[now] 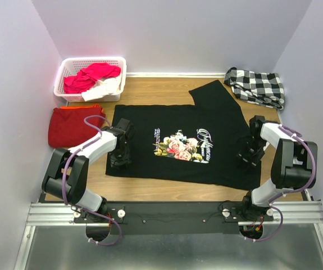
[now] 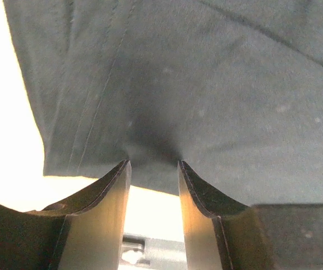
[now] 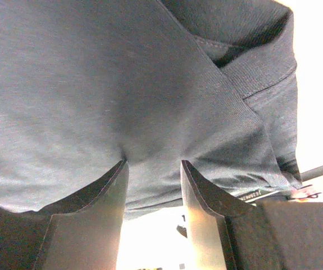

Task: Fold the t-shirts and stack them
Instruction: Fold the flattened tshirt in 1/3 of the way

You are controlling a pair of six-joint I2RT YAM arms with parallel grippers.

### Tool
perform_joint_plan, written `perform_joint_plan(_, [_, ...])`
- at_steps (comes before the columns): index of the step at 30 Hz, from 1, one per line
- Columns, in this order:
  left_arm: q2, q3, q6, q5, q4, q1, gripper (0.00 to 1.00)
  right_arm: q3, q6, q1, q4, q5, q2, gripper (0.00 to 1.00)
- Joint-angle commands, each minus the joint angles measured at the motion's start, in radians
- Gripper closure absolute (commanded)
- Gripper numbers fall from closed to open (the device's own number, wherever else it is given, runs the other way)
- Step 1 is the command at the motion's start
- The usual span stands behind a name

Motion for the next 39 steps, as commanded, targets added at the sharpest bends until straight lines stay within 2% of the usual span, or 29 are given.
perform_joint_plan(1, [-0.048,0.183,-0.019,-0.075,-0.118,-0.007,0.52,0.105,-0.007,-0.005,-0.038,0.022,-0.013,0.50])
perform_joint_plan(7, [0.017,0.494,0.023,-0.201,-0.117,0.002,0.42,0.237,0.011,-0.005,-0.046,0.023,-0.014,0.50])
perform_joint_plan(11, [0.163,0.639,0.081,-0.205,-0.048,0.059,0.33,0.306,0.023,-0.005,-0.024,0.011,0.007,0.50])
perform_joint_plan(14, [0.244,0.700,0.124,-0.191,0.052,0.114,0.12,0.344,0.028,-0.005,0.031,-0.009,0.022,0.50])
perform_joint_plan(15, [0.264,0.713,0.135,-0.188,0.101,0.134,0.02,0.352,0.030,-0.005,0.046,-0.019,0.024,0.50])
perform_joint_plan(16, [0.283,0.733,0.147,-0.188,0.126,0.145,0.02,0.358,0.030,-0.005,0.077,-0.024,0.025,0.50])
perform_joint_plan(22, [0.416,0.777,0.193,-0.203,0.242,0.179,0.02,0.401,0.002,-0.005,0.183,-0.032,0.047,0.50])
perform_joint_plan(23, [0.439,0.776,0.201,-0.205,0.258,0.182,0.04,0.406,0.002,-0.005,0.191,-0.032,0.050,0.50])
perform_joint_plan(24, [0.450,0.777,0.204,-0.200,0.270,0.185,0.15,0.414,0.000,-0.005,0.198,-0.030,0.055,0.50])
perform_joint_plan(27, [0.511,0.806,0.212,-0.200,0.308,0.196,0.31,0.420,-0.004,-0.004,0.217,-0.029,0.070,0.50])
perform_joint_plan(30, [0.570,0.852,0.212,-0.211,0.315,0.206,0.38,0.421,-0.016,-0.004,0.226,-0.027,0.078,0.50])
perform_joint_plan(39, [0.653,0.908,0.224,-0.261,0.336,0.245,0.39,0.377,-0.016,-0.004,0.243,-0.032,0.067,0.50])
